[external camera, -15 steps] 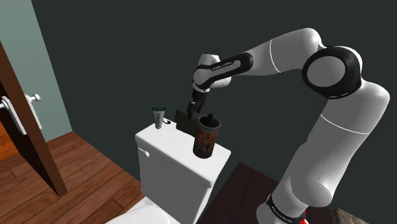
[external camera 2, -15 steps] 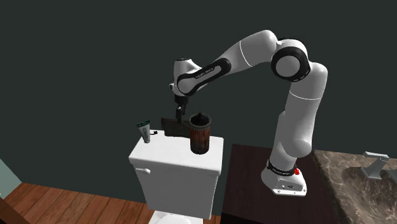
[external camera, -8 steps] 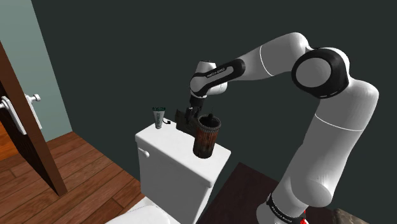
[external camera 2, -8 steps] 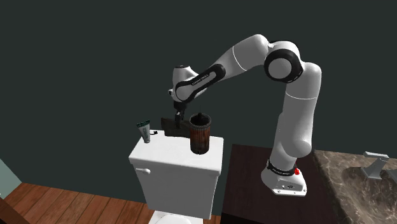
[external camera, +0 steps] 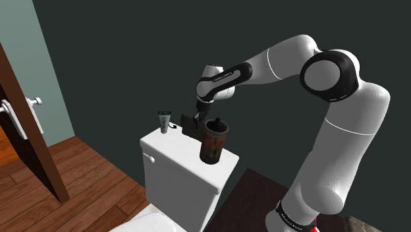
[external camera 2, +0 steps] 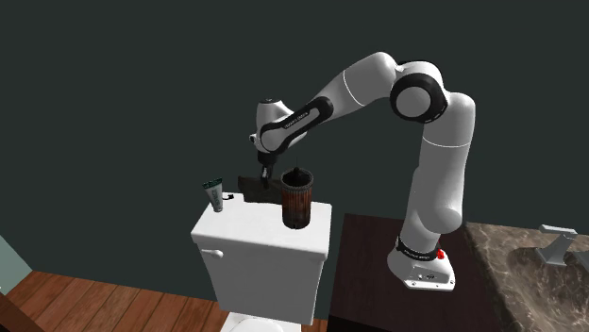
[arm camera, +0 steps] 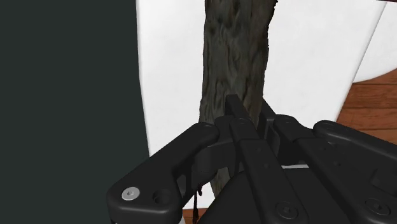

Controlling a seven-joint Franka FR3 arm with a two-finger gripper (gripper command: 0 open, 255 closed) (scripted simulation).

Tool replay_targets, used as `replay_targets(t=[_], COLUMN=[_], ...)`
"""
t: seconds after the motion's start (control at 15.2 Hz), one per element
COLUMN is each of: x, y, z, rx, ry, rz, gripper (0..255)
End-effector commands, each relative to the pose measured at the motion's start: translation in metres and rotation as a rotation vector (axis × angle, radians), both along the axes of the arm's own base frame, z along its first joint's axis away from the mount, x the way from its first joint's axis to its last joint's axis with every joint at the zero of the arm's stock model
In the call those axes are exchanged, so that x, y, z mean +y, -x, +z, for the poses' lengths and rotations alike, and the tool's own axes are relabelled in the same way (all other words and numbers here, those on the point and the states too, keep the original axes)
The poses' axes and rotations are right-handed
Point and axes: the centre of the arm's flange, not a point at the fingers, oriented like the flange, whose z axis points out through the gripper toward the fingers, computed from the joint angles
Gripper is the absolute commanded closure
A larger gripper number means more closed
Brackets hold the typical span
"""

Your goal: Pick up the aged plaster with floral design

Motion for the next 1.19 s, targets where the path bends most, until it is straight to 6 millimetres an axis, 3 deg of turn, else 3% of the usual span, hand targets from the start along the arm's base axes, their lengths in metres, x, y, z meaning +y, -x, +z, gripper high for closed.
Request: replay_targets(t=[0.0, 0.2, 1.12], x=[-0.006, -0.007, -0.007], y=[0.003, 0.002, 0.002], z=[-0.005, -0.005, 0.069], rx=[0.011, 0.011, 0.011], ry=[-0.002, -0.002, -0.002], rz=[-0.014, -0.015, -0.014], gripper=[255, 255, 255])
